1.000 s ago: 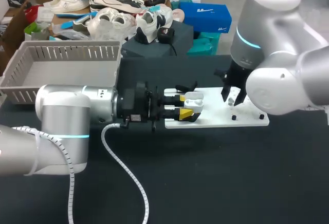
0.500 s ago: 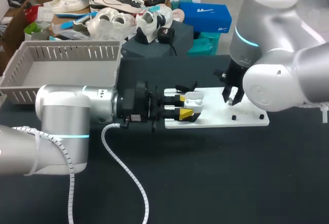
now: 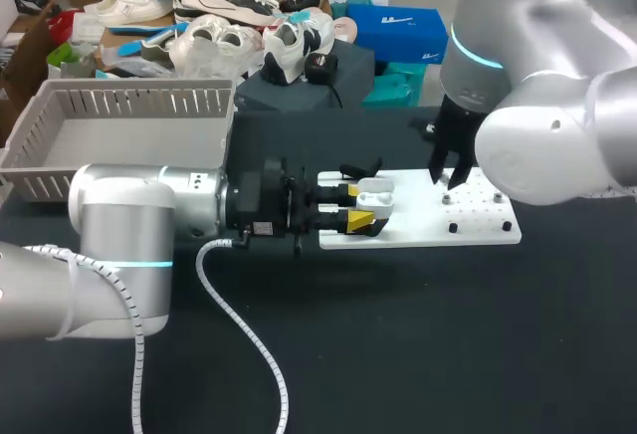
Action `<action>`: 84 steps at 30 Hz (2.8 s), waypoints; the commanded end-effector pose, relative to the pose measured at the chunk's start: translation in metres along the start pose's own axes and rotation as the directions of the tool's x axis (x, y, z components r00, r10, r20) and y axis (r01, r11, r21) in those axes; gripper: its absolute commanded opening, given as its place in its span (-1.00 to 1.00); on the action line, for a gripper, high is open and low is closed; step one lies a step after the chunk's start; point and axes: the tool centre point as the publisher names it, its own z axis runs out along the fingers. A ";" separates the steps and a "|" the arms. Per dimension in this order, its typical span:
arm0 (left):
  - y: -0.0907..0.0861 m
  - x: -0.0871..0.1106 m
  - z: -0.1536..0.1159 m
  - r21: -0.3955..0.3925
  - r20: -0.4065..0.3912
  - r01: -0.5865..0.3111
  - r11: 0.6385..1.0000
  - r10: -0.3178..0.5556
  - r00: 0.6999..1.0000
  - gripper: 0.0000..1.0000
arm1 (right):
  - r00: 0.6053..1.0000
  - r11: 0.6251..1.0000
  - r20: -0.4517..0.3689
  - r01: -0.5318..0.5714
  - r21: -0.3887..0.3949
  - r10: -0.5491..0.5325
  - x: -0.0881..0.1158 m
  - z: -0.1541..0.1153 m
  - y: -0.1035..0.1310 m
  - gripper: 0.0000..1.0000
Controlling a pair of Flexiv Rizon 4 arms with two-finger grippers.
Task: Pick up each earbud case from the left stands, insert the matching earbuds, close the lid, and place the case in the box.
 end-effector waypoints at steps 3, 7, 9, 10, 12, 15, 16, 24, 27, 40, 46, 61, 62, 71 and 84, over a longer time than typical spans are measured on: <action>-0.002 0.000 0.000 -0.006 0.001 -0.002 1.000 0.002 1.000 -1.00 | 0.997 1.000 0.075 0.027 -0.013 -0.026 0.031 -0.049 -0.022 -1.00; -0.002 0.000 0.000 -0.006 0.001 -0.002 1.000 0.002 1.000 -1.00 | 0.993 0.996 0.087 0.082 -0.029 -0.079 0.043 -0.073 -0.019 -1.00; -0.002 0.000 0.000 -0.006 0.001 -0.002 1.000 0.002 1.000 -1.00 | 0.990 0.992 0.079 0.122 -0.037 -0.119 0.050 -0.082 -0.014 -1.00; -0.002 0.000 0.000 -0.006 0.001 -0.002 1.000 0.002 1.000 -1.00 | 0.987 0.988 0.074 0.146 -0.048 -0.142 0.052 -0.086 -0.011 -1.00; -0.002 0.000 0.000 -0.006 0.001 -0.002 1.000 0.002 1.000 -1.00 | 0.979 0.978 0.061 0.200 -0.050 -0.197 0.061 -0.096 -0.002 -1.00; -0.002 0.000 0.000 -0.006 0.001 -0.002 1.000 0.002 1.000 -1.00 | 0.964 0.960 0.036 0.267 -0.078 -0.265 0.072 -0.111 0.010 -1.00; -0.002 0.000 0.000 -0.006 0.001 -0.002 1.000 0.002 1.000 -1.00 | 0.955 0.952 0.023 0.295 -0.079 -0.294 0.076 -0.115 0.015 -1.00; -0.002 0.000 0.000 -0.006 0.001 -0.002 1.000 0.002 1.000 -1.00 | 0.878 0.881 -0.095 0.458 -0.115 -0.469 0.098 -0.121 0.045 -1.00; -0.002 0.000 0.000 -0.006 0.001 -0.002 1.000 0.002 1.000 -1.00 | 0.851 0.857 -0.119 0.495 -0.144 -0.511 0.102 -0.117 0.053 -1.00; -0.002 0.000 0.000 -0.006 0.001 -0.002 1.000 0.002 1.000 -1.00 | 0.767 0.795 -0.212 0.589 -0.143 -0.606 0.115 -0.101 0.073 -1.00; -0.002 0.000 0.000 -0.006 0.001 -0.002 1.000 0.002 1.000 -1.00 | 0.758 0.791 -0.226 0.599 -0.129 -0.611 0.117 -0.094 0.071 -1.00; -0.002 0.000 0.000 -0.006 0.001 -0.002 1.000 0.002 1.000 -1.00 | 0.779 0.804 -0.199 0.583 -0.120 -0.595 0.116 -0.092 0.066 -1.00; -0.002 0.000 0.000 -0.006 0.001 -0.002 1.000 0.002 1.000 -1.00 | 0.779 0.804 -0.199 0.583 -0.120 -0.595 0.116 -0.092 0.066 -1.00; -0.002 0.000 0.000 -0.006 0.001 -0.002 1.000 0.002 1.000 -1.00 | 0.732 0.753 -0.176 0.636 -0.168 -0.658 0.114 -0.089 0.067 -1.00; -0.002 0.000 0.000 -0.006 0.001 -0.002 1.000 0.002 1.000 -1.00 | 0.685 0.710 -0.189 0.680 -0.184 -0.704 0.109 -0.082 0.074 -1.00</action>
